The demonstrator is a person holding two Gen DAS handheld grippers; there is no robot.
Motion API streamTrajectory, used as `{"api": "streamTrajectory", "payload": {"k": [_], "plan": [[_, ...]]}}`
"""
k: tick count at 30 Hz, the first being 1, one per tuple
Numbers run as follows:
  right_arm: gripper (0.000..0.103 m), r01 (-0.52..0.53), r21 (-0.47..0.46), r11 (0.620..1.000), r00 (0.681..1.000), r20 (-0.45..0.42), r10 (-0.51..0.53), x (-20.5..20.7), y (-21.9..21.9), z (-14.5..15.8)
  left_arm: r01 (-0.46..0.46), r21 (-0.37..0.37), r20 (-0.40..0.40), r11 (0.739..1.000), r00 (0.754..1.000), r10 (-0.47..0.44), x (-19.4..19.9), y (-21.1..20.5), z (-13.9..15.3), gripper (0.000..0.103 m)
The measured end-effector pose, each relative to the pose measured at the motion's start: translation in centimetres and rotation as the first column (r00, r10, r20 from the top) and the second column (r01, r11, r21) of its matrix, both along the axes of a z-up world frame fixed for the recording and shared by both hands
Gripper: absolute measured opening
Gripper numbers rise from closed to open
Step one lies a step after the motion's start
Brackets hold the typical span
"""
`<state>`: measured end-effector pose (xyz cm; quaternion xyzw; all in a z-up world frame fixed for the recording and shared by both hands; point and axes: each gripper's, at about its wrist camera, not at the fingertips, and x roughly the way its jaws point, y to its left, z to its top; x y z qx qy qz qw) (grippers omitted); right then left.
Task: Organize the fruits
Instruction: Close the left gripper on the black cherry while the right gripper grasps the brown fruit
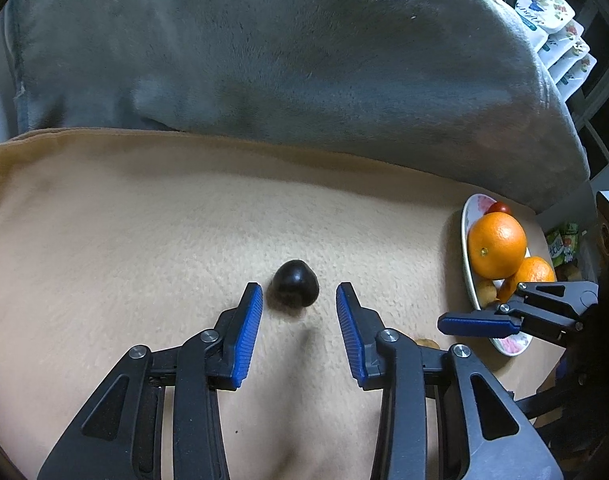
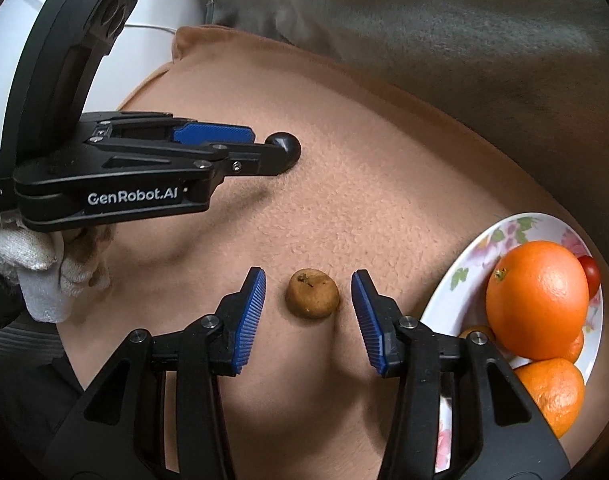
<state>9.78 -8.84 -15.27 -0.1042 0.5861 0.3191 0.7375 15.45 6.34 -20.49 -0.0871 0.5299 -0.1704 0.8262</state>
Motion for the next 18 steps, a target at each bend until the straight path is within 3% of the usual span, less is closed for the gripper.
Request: {"api": "streamTrajectory", "payload": {"k": [5, 13, 18], "plan": [[0.046, -0.031, -0.020, 0.999, 1.000, -0.003, 0.030, 0.3, 0.9, -0.7, 0.009, 0.009, -0.004, 1.000, 1.000, -0.009, 0.3, -0.4, -0.4, 0.036], [0.036, -0.041, -0.041, 0.998, 0.999, -0.030, 0.040, 0.9, 1.6, -1.7, 0.018, 0.010, -0.017, 1.000, 1.000, -0.018, 0.9, -1.1, -1.2, 0.036], [0.030, -0.048, -0.044, 0.998, 0.998, -0.035, 0.046, 1.1, 2.1, -2.0, 0.018, 0.027, -0.017, 0.999, 1.000, -0.018, 1.1, -1.1, -1.2, 0.026]]}}
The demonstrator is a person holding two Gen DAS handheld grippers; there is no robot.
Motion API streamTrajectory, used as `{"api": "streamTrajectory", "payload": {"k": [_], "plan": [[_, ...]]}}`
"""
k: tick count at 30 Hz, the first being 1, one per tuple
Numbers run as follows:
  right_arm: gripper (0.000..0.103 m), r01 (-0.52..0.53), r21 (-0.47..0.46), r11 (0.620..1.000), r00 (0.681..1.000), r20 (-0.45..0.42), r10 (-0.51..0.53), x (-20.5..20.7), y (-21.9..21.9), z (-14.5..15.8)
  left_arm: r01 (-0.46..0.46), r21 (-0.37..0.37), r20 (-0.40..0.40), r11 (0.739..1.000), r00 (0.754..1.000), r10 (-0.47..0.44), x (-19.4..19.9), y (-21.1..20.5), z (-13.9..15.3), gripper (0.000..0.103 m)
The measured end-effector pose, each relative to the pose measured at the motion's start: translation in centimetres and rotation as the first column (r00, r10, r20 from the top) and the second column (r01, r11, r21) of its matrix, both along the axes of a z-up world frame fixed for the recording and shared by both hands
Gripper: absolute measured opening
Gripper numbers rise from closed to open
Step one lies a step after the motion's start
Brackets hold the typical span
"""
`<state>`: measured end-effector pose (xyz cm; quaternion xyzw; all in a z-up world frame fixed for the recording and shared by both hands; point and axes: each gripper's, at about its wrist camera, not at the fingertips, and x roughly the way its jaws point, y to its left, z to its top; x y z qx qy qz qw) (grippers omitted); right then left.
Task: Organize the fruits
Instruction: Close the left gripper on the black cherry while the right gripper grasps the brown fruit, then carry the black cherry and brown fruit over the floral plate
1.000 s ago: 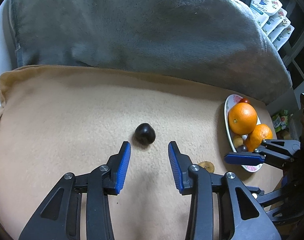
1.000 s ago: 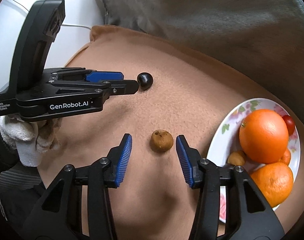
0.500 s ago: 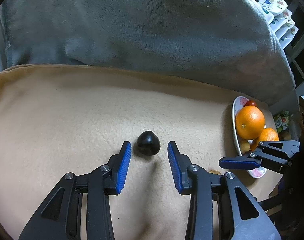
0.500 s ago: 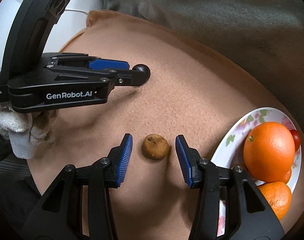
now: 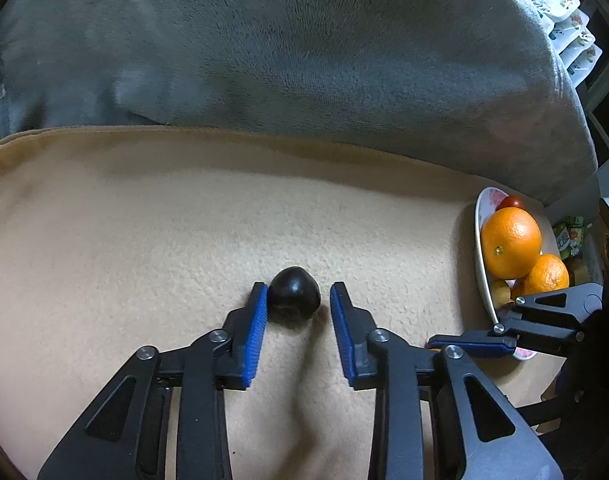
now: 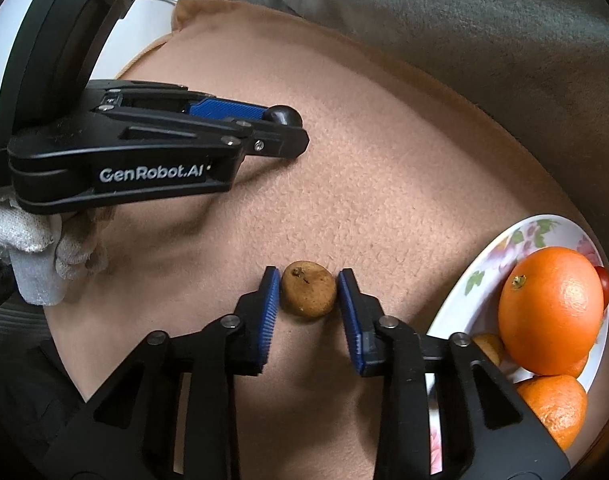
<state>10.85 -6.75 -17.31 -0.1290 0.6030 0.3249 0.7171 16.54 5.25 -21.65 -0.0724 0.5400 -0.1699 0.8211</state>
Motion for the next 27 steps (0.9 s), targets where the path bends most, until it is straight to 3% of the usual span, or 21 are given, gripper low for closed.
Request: {"api": "streamTrajectory", "payload": {"k": [14, 27], "plan": [[0.030, 0.013, 0.025, 1.000, 1.000, 0.005, -0.013, -0.3, -1.4, 0.7, 0.011, 0.045, 0.030, 0.999, 0.999, -0.013, 0.1, -2.8, -0.3, 0.023], [0.030, 0.062, 0.091, 0.994, 0.998, 0.026, -0.064, -1.0, -3.3, 3.1, 0.006, 0.055, 0.069, 0.998, 0.998, -0.010, -2.5, -4.2, 1.6, 0.023]]}}
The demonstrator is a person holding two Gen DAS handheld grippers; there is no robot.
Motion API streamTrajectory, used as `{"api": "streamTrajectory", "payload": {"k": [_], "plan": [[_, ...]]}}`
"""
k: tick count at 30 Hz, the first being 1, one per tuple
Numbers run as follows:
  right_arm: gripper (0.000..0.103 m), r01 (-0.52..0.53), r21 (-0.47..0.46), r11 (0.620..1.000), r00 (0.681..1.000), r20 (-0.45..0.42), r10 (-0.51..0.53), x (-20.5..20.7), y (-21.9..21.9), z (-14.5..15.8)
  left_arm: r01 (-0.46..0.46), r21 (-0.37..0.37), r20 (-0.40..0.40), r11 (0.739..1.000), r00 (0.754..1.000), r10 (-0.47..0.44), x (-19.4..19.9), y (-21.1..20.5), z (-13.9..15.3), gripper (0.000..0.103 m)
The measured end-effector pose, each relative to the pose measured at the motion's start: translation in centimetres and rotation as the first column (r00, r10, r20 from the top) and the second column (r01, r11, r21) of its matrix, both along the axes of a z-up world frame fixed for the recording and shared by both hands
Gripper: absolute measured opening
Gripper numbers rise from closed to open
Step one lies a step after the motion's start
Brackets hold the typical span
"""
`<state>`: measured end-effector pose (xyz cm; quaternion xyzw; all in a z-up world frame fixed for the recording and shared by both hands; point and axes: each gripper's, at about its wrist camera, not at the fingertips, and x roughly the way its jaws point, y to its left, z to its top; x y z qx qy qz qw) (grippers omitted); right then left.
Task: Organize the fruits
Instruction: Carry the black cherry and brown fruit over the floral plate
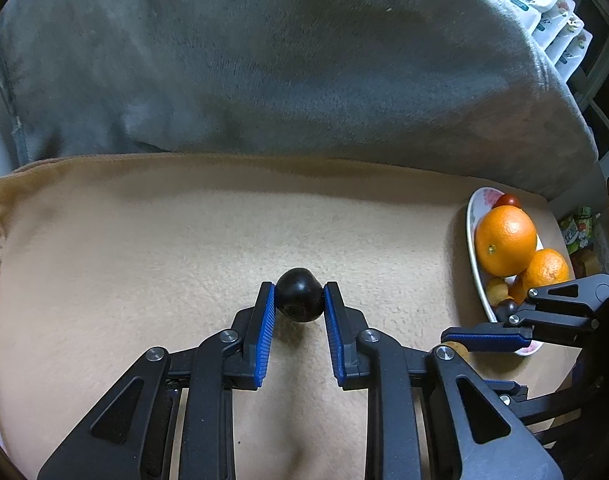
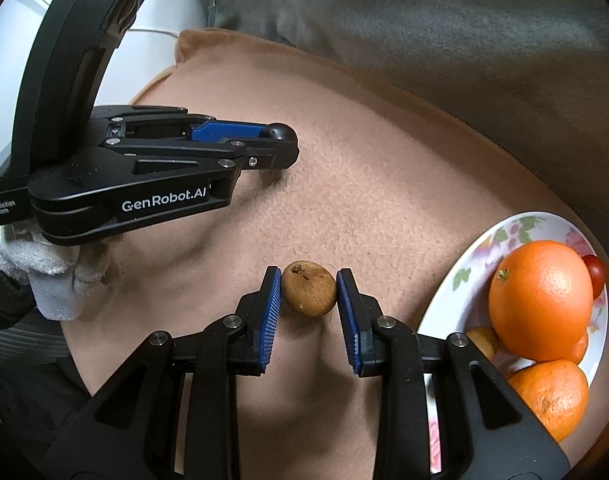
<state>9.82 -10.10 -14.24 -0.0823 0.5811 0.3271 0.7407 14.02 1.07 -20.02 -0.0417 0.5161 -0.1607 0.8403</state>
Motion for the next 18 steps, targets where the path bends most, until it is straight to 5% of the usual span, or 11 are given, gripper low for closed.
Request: {"api": "streamTrajectory", "payload": {"k": [18], "plan": [[0.030, 0.095, 0.057, 0.994, 0.994, 0.048, -0.097, -1.1, -5.0, 3.9, 0.046, -0.036, 0.036, 0.998, 0.998, -0.045, -2.0, -1.9, 4.4, 0.023]]}}
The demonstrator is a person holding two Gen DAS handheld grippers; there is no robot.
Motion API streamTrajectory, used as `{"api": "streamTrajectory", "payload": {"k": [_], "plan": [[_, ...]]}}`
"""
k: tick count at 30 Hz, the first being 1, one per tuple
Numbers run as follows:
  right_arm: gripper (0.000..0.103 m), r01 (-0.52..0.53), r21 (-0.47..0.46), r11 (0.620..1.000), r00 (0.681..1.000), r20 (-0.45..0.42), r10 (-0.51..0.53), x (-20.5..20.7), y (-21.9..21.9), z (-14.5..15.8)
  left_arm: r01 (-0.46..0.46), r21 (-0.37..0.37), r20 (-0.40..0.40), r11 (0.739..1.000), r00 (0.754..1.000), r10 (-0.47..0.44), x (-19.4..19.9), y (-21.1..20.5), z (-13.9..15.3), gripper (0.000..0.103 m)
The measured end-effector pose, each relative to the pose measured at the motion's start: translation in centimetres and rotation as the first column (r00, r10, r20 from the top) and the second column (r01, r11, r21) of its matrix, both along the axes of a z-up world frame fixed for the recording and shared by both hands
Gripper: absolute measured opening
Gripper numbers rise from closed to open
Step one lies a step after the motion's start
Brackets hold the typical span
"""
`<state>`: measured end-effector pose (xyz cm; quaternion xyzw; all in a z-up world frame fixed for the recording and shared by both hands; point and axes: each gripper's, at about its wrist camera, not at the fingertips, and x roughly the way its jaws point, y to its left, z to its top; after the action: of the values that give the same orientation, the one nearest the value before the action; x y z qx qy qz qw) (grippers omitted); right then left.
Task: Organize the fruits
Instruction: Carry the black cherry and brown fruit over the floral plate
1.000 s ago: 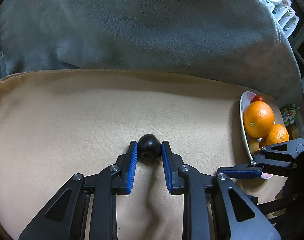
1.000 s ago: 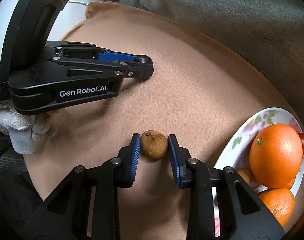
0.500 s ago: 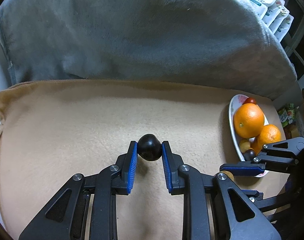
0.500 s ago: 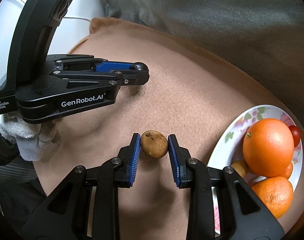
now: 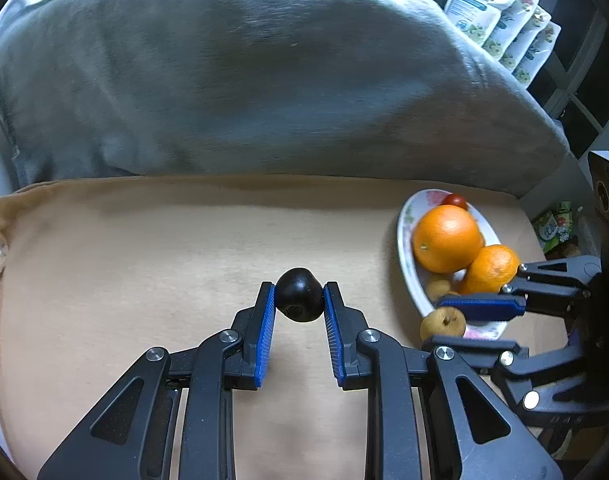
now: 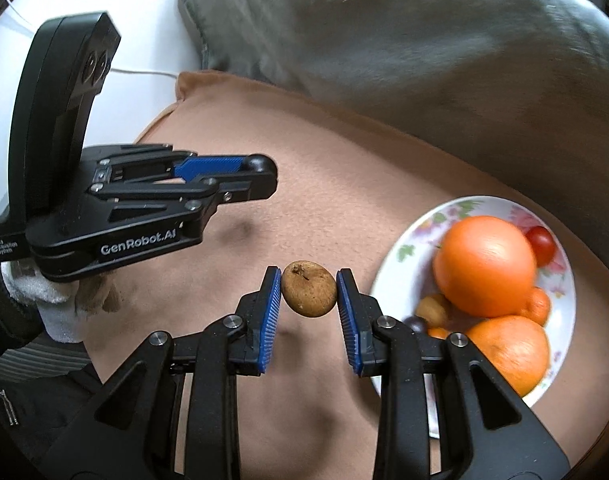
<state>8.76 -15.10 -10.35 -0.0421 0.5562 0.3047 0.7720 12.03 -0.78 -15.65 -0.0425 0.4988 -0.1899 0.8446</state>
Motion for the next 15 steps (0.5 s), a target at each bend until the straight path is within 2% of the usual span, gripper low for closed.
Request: {"api": "streamTrajectory", "payload": {"k": [15], "plan": [[0.030, 0.116, 0.001, 0.993, 0.992, 0.040, -0.116, 0.4, -6.6, 1.6, 0.066, -0.042, 0.006, 0.997, 0.998, -0.065, -1.6, -4.6, 2.0, 0.023]]}}
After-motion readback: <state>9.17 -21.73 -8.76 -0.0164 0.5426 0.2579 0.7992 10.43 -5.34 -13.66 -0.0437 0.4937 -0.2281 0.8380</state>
